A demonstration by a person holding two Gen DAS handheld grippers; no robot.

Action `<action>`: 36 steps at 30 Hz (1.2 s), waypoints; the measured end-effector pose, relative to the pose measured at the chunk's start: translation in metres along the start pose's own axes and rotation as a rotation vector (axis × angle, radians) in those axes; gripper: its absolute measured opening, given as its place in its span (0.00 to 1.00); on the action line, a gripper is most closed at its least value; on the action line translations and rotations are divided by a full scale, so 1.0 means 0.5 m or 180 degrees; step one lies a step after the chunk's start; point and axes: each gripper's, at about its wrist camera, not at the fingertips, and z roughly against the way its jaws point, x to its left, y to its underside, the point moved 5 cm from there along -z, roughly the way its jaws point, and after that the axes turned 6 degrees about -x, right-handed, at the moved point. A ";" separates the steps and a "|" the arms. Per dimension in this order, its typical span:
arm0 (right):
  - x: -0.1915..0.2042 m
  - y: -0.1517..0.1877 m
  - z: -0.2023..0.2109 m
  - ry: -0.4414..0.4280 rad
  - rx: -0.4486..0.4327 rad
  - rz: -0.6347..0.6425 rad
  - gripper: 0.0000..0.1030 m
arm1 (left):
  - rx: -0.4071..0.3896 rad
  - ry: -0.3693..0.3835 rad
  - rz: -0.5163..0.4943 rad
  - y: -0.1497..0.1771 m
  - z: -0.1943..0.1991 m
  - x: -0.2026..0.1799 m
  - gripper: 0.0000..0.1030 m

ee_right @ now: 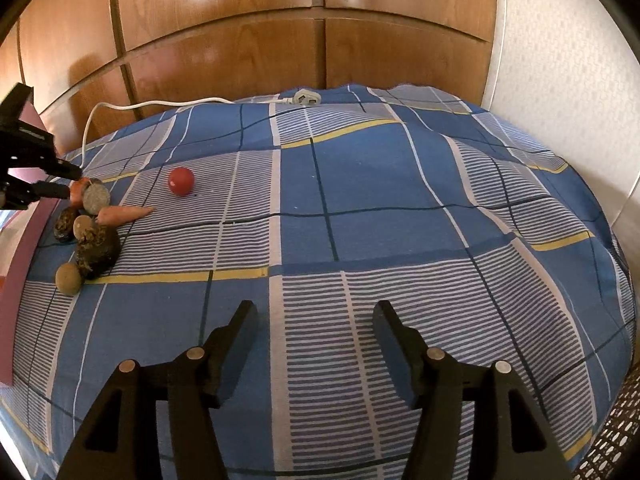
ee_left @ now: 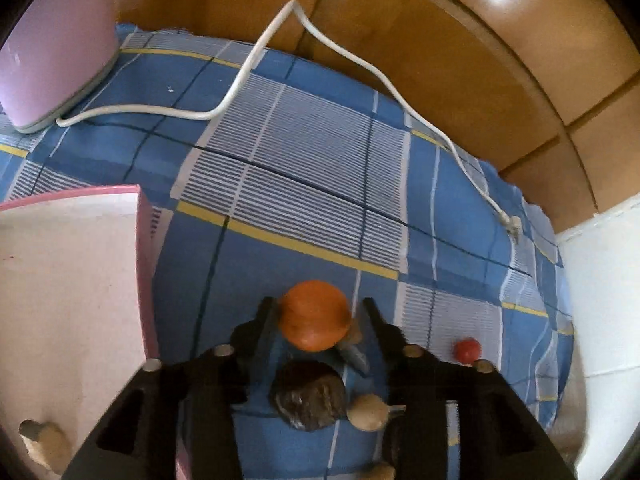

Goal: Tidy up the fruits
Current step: 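Reach the left gripper to the small orange and grasp it, then carry the small orange with the left gripper into the tray and release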

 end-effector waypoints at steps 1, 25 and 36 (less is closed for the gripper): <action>0.001 0.000 0.000 0.0003 0.0002 0.0004 0.59 | -0.0016 -0.0003 0.0028 -0.001 -0.004 0.002 0.47; 0.003 -0.002 -0.003 0.0024 0.0051 0.0042 0.61 | -0.0658 -0.0168 -0.0012 0.011 0.211 0.169 0.39; 0.008 -0.004 -0.006 0.0078 0.0105 0.0069 0.61 | -0.0574 -0.0567 0.0294 0.036 0.222 0.358 0.39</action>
